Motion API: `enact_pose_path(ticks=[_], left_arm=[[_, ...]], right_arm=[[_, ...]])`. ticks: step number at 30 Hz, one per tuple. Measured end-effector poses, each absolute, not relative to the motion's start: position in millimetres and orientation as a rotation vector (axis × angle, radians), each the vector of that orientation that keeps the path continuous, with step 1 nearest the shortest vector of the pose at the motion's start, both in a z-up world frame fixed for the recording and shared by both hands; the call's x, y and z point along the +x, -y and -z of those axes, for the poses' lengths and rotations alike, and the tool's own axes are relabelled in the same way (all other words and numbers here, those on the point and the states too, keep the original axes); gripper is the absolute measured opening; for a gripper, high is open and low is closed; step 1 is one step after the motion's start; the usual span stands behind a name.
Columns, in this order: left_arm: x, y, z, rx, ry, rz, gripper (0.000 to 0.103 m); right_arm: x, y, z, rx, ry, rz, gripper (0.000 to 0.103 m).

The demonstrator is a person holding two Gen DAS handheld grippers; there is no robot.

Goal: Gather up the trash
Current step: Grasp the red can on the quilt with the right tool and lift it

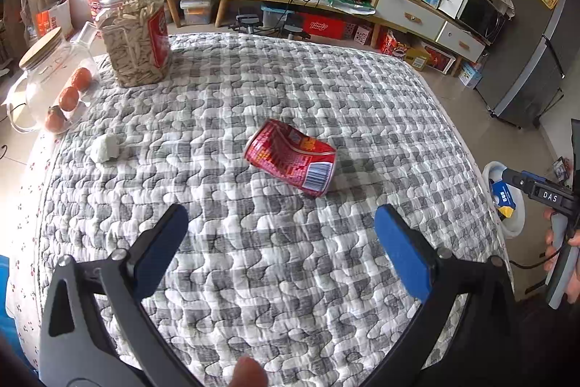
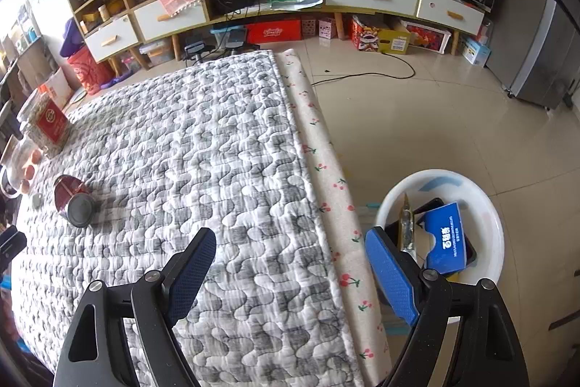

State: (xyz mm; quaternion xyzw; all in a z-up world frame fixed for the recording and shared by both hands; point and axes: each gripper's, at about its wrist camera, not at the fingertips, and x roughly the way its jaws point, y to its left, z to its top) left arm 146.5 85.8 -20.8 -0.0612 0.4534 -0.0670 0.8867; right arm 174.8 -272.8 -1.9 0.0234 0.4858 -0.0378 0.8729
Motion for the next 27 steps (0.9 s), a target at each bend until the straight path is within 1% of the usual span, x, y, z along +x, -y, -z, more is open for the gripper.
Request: enact_pose_path(ticks=[8,15,20,27], left_arm=[[137.5,-152.5,26.2,-0.207,-0.964,-0.025,0.102],[134.1,-205.1,26.0,-0.183,-0.962,-0.213,0.102],[133.0,-230.9,27.1,-0.213,-0.988,-0.278,0.102],[130.2,-249.4,34.3,-0.210,-1.020,-0.301,0.102]], right_arm=[[192.1,206.4,16.4,-0.034,-1.049,-0.039,0.086],[213.8,135.7,16.8,-0.103,-1.072,-0.153,0.086],[230.4,71.6,23.4,-0.171,-1.078,-0.282,0.086],[249.3,-3.5,45.3,-0.369,-1.110,-0.436,0.086]])
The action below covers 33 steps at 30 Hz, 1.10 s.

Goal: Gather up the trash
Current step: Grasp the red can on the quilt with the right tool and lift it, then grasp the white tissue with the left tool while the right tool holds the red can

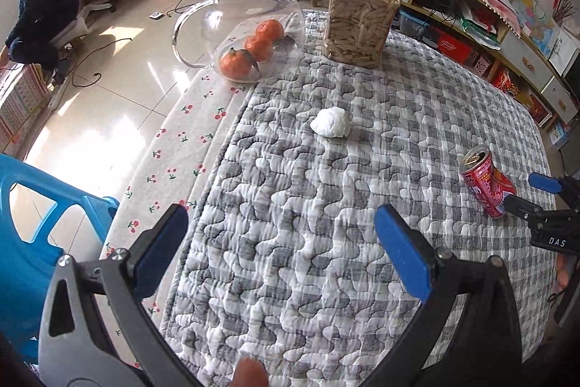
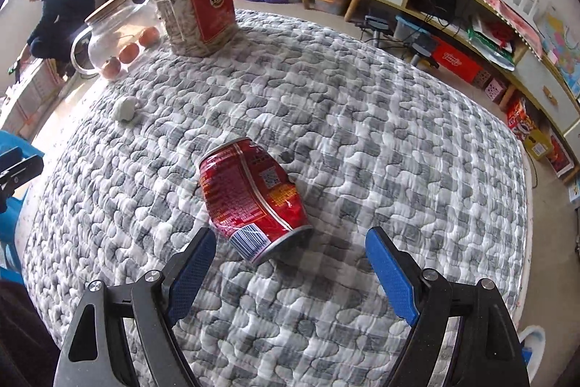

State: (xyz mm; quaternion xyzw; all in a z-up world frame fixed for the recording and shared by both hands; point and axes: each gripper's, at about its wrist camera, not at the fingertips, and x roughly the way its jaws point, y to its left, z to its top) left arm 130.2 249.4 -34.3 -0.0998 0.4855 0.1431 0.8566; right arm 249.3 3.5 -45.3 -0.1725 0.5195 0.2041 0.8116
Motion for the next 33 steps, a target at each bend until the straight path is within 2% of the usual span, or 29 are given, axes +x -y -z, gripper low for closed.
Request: enact_pose_path(ticks=[10,11,15,20,28,30,31,33], left_arm=[[175.3,-249.4,60.5,-0.242,-1.068,-0.226,0.102],[180.4,-249.1,63.5,-0.257,-1.049,-0.198,0.102],[197.0,-256.2,78.2,-0.319,-1.027,-0.197,0.102],[212.5,-264.1,87.3,-0.423,-1.007,-0.200,0.085],[228.7,-259.4,89.3,-0.440,-0.949,-0.235,0.061],[234.1,-257.8,92.5,-0.415,-0.947,-0.265,0.050],[234.3,-255.9,93.2,-0.394,-0.950,-0.279,0.041],[235.2,-256.3,93.5,-0.374,-0.952,-0.297,0.035]], right_arm=[[274.6,-35.3,84.4,-0.433,-1.192,-0.450,0.083],[275.9,-34.1,86.2,-0.426,-1.195,-0.457,0.070],[278.0,-21.4,86.5,-0.352,-1.209,-0.449,0.063],[273.0,18.9,68.9,-0.291,-1.197,-0.375,0.062],[243.8,100.6,39.1,-0.209,-1.188,-0.305,0.062],[235.9,118.6,36.5,-0.181,-1.189,-0.290,0.062],[233.0,126.1,35.3,-0.168,-1.189,-0.282,0.062],[228.5,139.5,34.4,-0.144,-1.189,-0.267,0.062]])
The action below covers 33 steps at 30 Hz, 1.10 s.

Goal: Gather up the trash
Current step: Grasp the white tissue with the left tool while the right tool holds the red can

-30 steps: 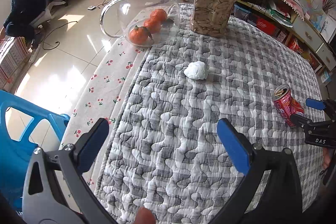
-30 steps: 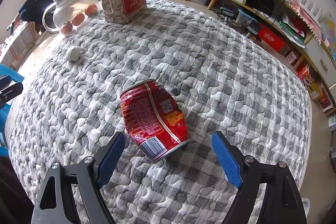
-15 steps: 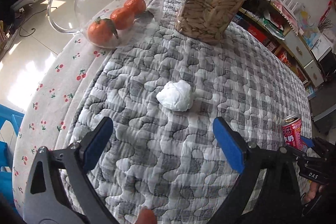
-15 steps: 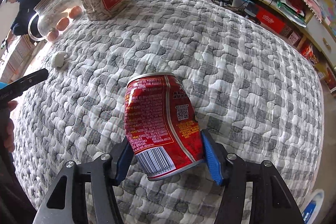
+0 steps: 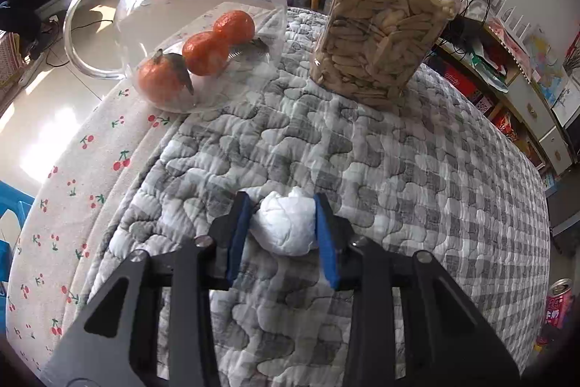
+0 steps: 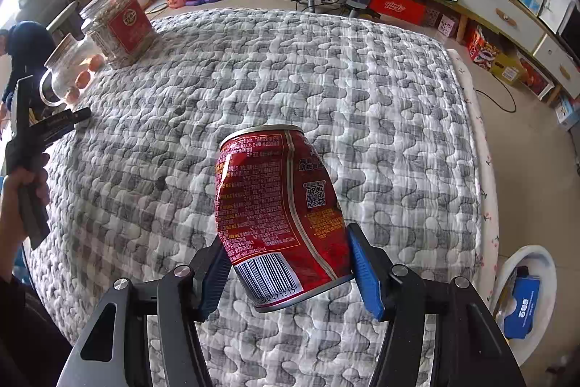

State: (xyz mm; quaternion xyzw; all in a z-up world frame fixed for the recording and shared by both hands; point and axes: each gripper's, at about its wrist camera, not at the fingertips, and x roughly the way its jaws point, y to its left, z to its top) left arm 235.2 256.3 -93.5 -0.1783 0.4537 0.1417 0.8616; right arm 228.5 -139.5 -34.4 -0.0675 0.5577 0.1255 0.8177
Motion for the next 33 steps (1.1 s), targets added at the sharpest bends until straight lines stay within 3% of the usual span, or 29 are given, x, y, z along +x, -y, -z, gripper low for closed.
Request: enact_pose_path(ticks=[8,19,33], left_arm=[[219.8,-246.7,91.9,-0.354,-0.970,-0.295,0.026],[170.1,-207.3,80.4,-0.416,-1.052,-0.154,0.025],[145.9,-102.8,46.2,-0.309,-1.038,0.120,0.025]], right_arm=[[209.8,175.6,40.1,-0.075,-1.194,-0.212,0.062],[186.5,202.1,31.3,0.022,-1.157,-0.180,0.062],[157.4,275.7,4.5,0.127,-1.080,-0.092,0.062]])
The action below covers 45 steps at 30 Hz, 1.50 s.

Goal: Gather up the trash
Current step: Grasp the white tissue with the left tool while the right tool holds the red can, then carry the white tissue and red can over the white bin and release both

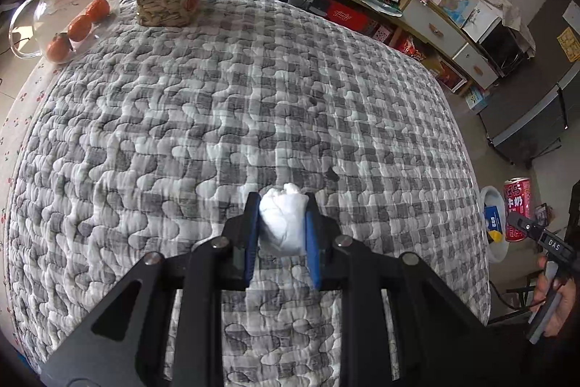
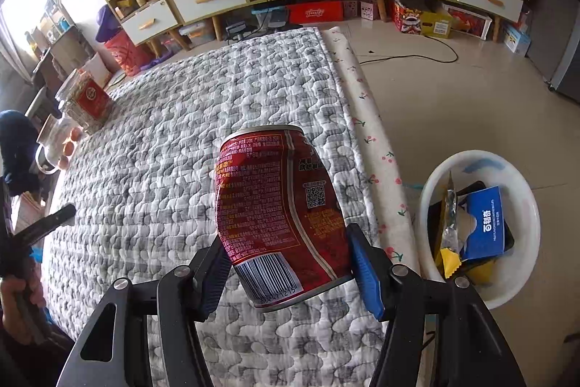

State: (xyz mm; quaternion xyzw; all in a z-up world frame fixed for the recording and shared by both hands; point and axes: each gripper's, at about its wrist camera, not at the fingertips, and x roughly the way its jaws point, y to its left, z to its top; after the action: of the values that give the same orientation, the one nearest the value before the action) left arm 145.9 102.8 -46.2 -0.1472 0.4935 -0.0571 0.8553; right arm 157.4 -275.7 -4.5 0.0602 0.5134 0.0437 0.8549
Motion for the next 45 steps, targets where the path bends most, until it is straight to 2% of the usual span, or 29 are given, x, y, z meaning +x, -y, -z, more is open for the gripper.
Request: enact_pose_path(ticks=[12,26,36,45], left_arm=[[150.6,12.9,41.5,-0.234,-1.041,0.334,0.025],[152.8,143.5,39.3,-0.153,-1.072,0.545,0.025],[169.8,267.8,45.7,-0.082,-1.108,0.730,0.025],[189.4,318.3,68.2,-0.054,-1.089,0.797,0.027]], right_arm=[[122.9,382.9,-2.5,0.255,-1.039,0.076,0.062],[113.8,499.0,18.8,0.426,-1.070,0.271,0.062],[108.1,531.3,26.8,0.536,-1.069,0.286,0.062],[101.1,544.0,32.3,0.545,-1.081,0.306,0.062]])
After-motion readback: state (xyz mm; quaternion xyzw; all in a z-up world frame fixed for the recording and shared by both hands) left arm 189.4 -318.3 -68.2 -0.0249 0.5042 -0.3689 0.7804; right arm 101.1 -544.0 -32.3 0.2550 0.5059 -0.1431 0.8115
